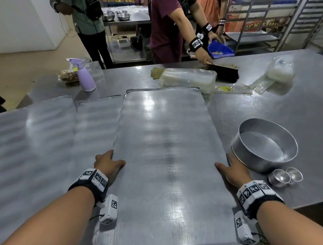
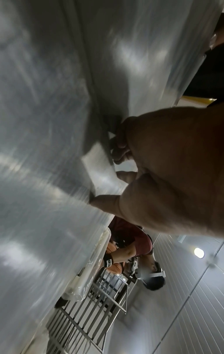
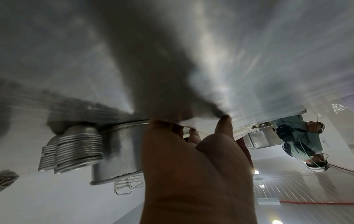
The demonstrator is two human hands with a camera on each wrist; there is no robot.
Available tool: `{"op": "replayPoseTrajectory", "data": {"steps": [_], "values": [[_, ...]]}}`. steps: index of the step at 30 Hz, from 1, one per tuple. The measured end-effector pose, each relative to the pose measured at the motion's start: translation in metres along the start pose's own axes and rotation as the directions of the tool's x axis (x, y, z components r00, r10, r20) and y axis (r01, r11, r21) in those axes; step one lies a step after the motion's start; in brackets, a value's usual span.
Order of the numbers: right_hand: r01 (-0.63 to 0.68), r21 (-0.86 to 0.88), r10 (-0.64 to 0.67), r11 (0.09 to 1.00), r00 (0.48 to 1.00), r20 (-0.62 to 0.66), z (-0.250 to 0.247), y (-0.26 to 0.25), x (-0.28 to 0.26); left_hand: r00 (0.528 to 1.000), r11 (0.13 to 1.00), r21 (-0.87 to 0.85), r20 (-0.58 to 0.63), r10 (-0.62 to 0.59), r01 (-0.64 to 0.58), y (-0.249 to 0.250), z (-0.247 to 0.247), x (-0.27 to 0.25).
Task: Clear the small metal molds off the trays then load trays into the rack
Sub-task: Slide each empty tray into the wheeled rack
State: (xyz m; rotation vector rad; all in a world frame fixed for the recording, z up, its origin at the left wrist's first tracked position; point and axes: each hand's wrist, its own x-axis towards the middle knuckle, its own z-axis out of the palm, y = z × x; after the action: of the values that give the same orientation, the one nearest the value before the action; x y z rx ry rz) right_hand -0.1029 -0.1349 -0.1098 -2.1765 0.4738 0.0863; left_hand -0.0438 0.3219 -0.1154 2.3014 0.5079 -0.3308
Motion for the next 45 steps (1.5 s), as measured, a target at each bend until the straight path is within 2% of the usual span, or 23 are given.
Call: {"op": "replayPoseTrajectory", "data": {"steps": [7,12,22,25,31,35,40,42,45], "values": [[-0.021,-0.001,0.021,1.0,0.999,0.044,0.002,0.008,0.007,0.998,0.99,-0.127,-0.009,0.062,-0.062,0.01,-0.008,-0.022],[-0.021,0.025,0.02,0.999,0.998,0.054,-0.004,0.003,0.002,0.998,0.971,-0.234,-0.005,0.057,-0.057,0.009,-0.006,-0.025],[-0.016,0.062,0.012,0.998,0.998,0.063,-0.013,0.003,-0.003,0.998,0.955,-0.293,0.018,0.059,-0.051,-0.007,-0.006,-0.023],[-0.02,0.071,0.015,0.997,0.998,0.065,-0.014,-0.002,-0.004,0.999,0.927,-0.372,0.0,0.044,-0.041,-0.007,-0.004,-0.021],[-0.029,0.107,0.021,0.994,0.997,0.074,-0.012,-0.006,-0.006,0.999,0.952,-0.304,-0.038,0.022,-0.032,-0.006,-0.002,-0.024],[-0.018,0.096,0.011,0.995,0.997,0.077,-0.01,-0.014,-0.017,0.998,0.973,-0.222,-0.026,0.056,-0.06,-0.008,-0.007,-0.028],[0.009,0.046,-0.012,0.999,0.997,0.073,-0.01,-0.008,-0.013,0.998,0.967,-0.249,-0.005,0.062,-0.061,-0.01,-0.005,-0.031],[-0.013,0.004,0.012,1.0,0.998,0.064,-0.01,-0.004,-0.009,0.999,0.979,-0.197,0.005,0.048,-0.046,-0.01,-0.004,-0.029],[-0.118,0.032,0.117,0.993,0.992,0.038,-0.01,-0.005,-0.007,1.0,0.98,-0.2,-0.004,0.011,-0.011,-0.006,-0.002,-0.028]]}}
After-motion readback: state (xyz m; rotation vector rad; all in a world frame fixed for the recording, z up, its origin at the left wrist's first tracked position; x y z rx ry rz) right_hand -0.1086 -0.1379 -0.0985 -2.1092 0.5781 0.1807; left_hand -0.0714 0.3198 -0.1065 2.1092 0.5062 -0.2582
